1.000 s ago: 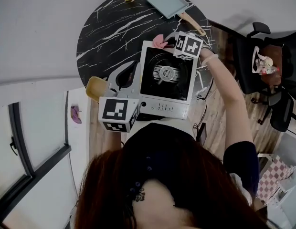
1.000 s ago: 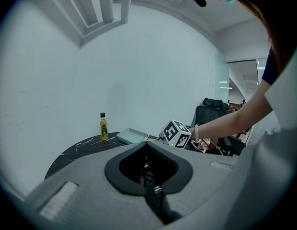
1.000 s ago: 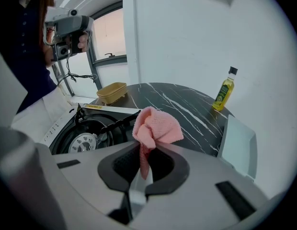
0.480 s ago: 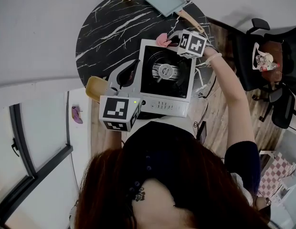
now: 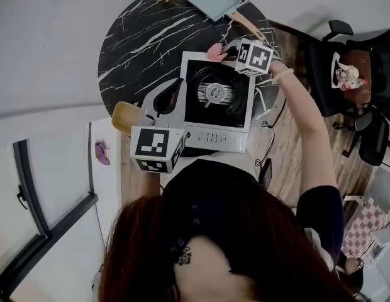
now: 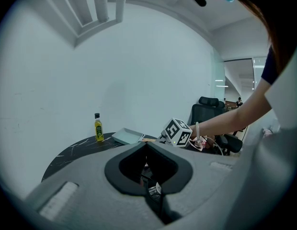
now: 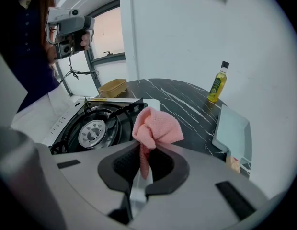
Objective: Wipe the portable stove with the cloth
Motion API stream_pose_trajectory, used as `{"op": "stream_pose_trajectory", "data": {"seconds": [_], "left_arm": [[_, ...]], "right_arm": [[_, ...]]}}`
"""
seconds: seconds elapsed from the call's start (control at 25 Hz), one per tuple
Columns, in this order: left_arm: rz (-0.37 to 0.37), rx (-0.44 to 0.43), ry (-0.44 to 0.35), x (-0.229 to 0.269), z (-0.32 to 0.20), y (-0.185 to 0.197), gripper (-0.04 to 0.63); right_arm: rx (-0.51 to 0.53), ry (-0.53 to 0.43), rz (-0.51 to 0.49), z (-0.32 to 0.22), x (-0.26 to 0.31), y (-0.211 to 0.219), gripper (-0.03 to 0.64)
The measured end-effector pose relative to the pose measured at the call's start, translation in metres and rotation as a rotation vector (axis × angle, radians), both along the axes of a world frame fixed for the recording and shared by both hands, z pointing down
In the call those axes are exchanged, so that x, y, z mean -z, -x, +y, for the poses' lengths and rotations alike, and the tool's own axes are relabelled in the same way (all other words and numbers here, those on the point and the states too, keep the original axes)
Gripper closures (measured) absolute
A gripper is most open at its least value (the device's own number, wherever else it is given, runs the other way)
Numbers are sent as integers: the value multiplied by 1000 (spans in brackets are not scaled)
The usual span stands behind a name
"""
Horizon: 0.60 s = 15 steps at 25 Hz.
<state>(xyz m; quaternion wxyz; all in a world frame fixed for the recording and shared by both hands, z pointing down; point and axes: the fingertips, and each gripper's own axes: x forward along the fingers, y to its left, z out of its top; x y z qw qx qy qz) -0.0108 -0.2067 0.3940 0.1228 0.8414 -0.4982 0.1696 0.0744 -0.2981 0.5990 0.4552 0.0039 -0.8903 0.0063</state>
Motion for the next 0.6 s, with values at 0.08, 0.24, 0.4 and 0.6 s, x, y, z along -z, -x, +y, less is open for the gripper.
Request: {"op": "stream_pose_trajectory", "data": {"seconds": [0.08, 0.24, 0.4, 0.6], "left_arm": [[1, -3, 0, 0, 0, -2, 584], [2, -7, 2, -1, 1, -5, 583], [0, -10, 2, -1, 1, -7, 583], [-1, -16, 3, 0, 1, -9, 583]], "right_arm": [[-3, 1, 7, 0, 0, -4, 584], [-6, 7, 11, 1, 0, -10, 584], [-3, 12, 5, 1, -1, -12, 584], [14, 15, 18, 3, 1, -19, 584]]}}
